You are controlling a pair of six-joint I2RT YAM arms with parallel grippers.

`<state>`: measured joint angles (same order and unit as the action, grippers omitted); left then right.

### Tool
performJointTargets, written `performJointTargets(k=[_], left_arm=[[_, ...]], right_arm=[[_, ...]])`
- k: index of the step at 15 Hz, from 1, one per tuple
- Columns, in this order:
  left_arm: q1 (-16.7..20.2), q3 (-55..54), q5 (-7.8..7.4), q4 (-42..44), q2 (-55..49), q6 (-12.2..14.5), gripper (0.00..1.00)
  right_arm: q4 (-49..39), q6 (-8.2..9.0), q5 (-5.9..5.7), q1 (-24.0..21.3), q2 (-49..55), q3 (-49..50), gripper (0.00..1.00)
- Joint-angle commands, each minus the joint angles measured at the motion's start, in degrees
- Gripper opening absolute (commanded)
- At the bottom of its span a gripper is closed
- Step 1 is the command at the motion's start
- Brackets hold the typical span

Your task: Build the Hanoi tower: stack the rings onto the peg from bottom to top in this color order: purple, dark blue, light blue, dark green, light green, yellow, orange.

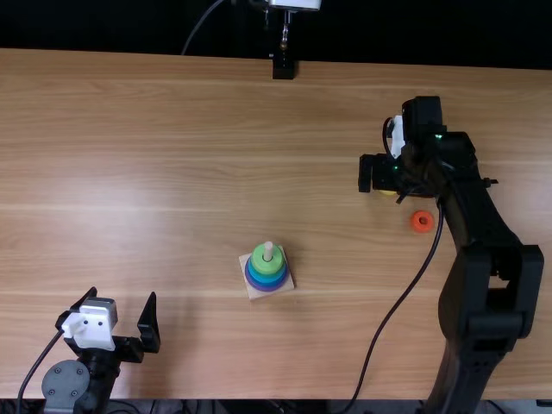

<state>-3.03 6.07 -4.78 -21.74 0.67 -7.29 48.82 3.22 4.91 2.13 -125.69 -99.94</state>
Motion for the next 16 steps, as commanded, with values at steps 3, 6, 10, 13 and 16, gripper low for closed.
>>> performJointTargets(k=[3,6,10,13,16], left_arm=[[-0.2,-6.1,-0.60,-4.4,-0.7,0.9,1.00],[-0.2,-6.1,-0.60,-4.4,-0.7,0.9,1.00],[-0.2,-6.1,-0.60,-4.4,-0.7,0.9,1.00],[-0.2,-6.1,-0.60,-4.4,-0.7,0.9,1.00],[-0.2,-6.1,-0.60,-4.4,-0.7,0.9,1.00]], right_arm=[[-0.1,0.78,-0.48,0.2,-3.7,-3.2,1.00],[0.1,0.78,-0.48,0.0,-5.4,-5.3,1.00],[0.2,0.89,-0.37,-0.1,-5.4,-5.1,0.95],[0.7,0.89,-0.27,0.0,-5.6,-4.6,0.85],[0.7,0.89,-0.27,0.0,-5.6,-4.4,0.69]])
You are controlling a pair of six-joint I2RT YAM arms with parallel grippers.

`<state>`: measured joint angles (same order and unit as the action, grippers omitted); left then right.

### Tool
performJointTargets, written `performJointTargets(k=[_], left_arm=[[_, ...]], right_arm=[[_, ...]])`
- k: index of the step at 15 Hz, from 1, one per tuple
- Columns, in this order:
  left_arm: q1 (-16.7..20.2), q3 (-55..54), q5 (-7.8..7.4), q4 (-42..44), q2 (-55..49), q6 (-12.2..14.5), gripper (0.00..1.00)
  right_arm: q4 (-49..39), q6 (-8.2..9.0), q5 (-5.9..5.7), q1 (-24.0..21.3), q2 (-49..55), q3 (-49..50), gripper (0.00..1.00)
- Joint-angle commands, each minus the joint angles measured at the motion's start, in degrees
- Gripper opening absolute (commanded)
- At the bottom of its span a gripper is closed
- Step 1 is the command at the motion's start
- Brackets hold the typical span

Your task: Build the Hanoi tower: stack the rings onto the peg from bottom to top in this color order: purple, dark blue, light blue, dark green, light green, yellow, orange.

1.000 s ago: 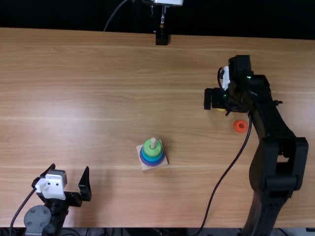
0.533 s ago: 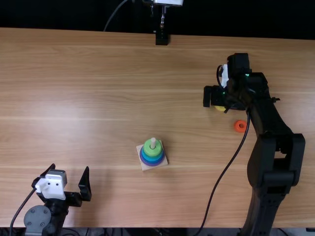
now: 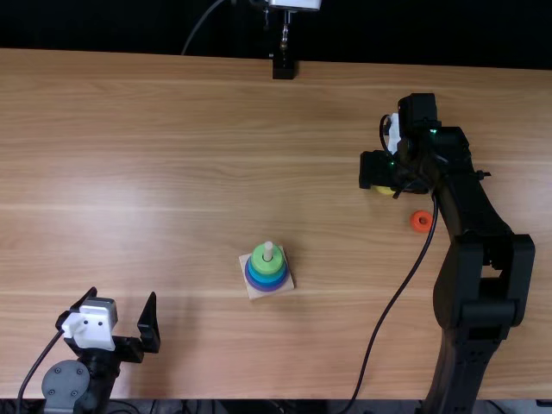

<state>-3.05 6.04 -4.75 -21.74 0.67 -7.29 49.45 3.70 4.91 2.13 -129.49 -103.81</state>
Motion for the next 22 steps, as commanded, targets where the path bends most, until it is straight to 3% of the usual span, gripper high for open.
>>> performJointTargets(k=[1,8,9,11,12,16,19,22], left_arm=[[-0.2,-6.0,-0.63,-4.4,-0.7,0.9,1.00],[-0.2,-6.0,-0.63,-4.4,-0.7,0.9,1.00],[-0.2,-6.0,-0.63,-4.4,-0.7,0.9,1.00],[-0.2,-6.0,-0.63,-4.4,-0.7,0.9,1.00],[-0.2,-6.0,-0.63,-4.4,-0.7,0.9,1.00],[-0.2,-6.0,-0.63,-4.4,-0.7,0.9,1.00],[-0.2,-6.0,-0.63,-4.4,-0.7,0.9,1.00],[-0.2,-6.0,-0.63,-4.4,-0.7,0.9,1.00]], right_arm=[[0.0,0.41,-0.27,0.0,-1.9,-0.6,0.66],[-0.3,0.41,-0.48,0.1,-4.0,-0.8,0.65],[-0.5,0.41,-0.48,0.0,-4.0,-1.0,0.51],[-0.6,0.30,-0.48,0.1,-3.9,-1.1,0.06],[-0.2,0.30,-0.48,0.1,-3.9,-1.0,0.00],[0.0,-0.01,-0.27,0.5,-3.1,-1.5,0.00],[1.8,-0.96,-0.27,2.9,5.2,-3.1,0.00],[11.1,-4.86,-0.27,5.8,10.8,-4.8,0.00]])
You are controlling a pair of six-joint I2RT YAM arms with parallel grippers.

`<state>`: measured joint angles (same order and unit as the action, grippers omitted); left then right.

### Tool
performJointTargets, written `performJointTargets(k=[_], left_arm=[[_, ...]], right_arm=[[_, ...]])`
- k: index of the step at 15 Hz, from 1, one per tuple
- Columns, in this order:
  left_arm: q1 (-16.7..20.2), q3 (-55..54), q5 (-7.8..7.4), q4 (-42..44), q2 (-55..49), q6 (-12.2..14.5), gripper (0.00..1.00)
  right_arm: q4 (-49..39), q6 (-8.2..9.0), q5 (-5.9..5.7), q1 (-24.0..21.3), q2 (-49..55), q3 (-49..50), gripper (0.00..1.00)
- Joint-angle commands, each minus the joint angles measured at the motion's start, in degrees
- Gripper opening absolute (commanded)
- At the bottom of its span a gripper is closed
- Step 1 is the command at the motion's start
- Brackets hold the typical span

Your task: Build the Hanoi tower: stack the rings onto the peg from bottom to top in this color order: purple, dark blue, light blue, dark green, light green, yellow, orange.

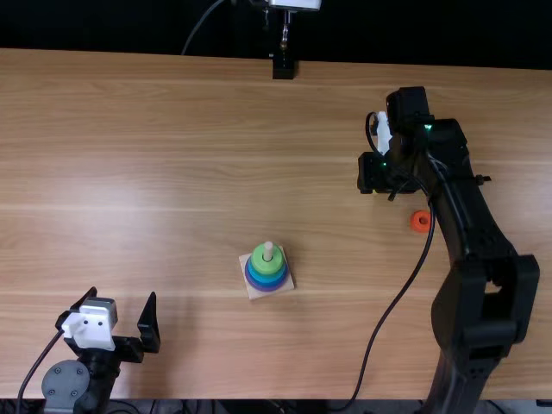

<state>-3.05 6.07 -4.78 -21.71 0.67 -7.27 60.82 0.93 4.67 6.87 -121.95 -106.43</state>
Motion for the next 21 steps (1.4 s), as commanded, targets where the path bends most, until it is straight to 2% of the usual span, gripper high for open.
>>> performJointTargets(k=[1,4,7,11,19,20,21], left_arm=[[-0.2,-6.1,-0.60,-4.4,-0.7,0.8,1.00],[-0.2,-6.1,-0.60,-4.4,-0.7,0.8,1.00],[-0.2,-6.1,-0.60,-4.4,-0.7,0.8,1.00],[-0.2,-6.1,-0.60,-4.4,-0.7,0.8,1.00],[-0.1,-6.1,-0.60,-4.4,-0.7,0.8,1.00],[-0.2,-6.1,-0.60,-4.4,-0.7,0.8,1.00],[-0.2,-6.1,-0.60,-4.4,-0.7,0.8,1.00]], right_arm=[[3.1,-3.25,0.08,1.8,5.2,-2.5,0.00],[9.0,-3.46,0.08,7.3,13.0,-2.5,0.00],[16.0,-2.93,0.19,13.5,17.4,-3.9,0.00],[16.8,-2.30,0.19,21.6,22.1,-3.3,0.00],[17.1,-2.09,0.50,27.8,22.5,-1.5,0.00],[17.0,-1.56,0.50,28.7,22.3,-1.5,0.00],[17.0,0.55,0.50,29.2,22.2,-1.4,0.00]])
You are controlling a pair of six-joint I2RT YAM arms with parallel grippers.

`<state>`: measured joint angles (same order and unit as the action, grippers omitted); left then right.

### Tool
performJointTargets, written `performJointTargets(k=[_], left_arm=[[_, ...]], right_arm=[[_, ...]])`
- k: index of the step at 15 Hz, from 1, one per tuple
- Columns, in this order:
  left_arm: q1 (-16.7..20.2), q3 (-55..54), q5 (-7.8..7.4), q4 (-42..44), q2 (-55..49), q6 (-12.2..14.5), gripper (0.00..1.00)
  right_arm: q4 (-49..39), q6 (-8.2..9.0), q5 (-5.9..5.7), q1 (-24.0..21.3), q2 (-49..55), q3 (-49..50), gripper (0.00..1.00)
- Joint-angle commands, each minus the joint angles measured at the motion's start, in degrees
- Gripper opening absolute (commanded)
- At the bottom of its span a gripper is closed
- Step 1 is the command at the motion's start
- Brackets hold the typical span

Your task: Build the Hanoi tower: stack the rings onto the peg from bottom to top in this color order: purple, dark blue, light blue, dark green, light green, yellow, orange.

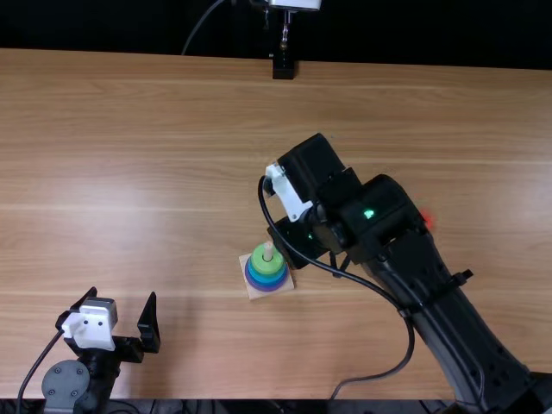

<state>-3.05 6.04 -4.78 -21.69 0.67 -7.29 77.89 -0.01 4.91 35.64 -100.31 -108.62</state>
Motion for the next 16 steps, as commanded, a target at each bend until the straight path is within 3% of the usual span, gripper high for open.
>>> performJointTargets(k=[1,16], left_arm=[[-0.2,-6.0,-0.60,-4.5,-0.7,0.9,1.00],[-0.2,-6.0,-0.60,-4.5,-0.7,0.9,1.00]], right_arm=[[-0.2,3.17,0.16,0.8,0.4,0.7,0.00],[-0.7,3.81,0.16,3.6,-7.1,-0.3,0.00]])
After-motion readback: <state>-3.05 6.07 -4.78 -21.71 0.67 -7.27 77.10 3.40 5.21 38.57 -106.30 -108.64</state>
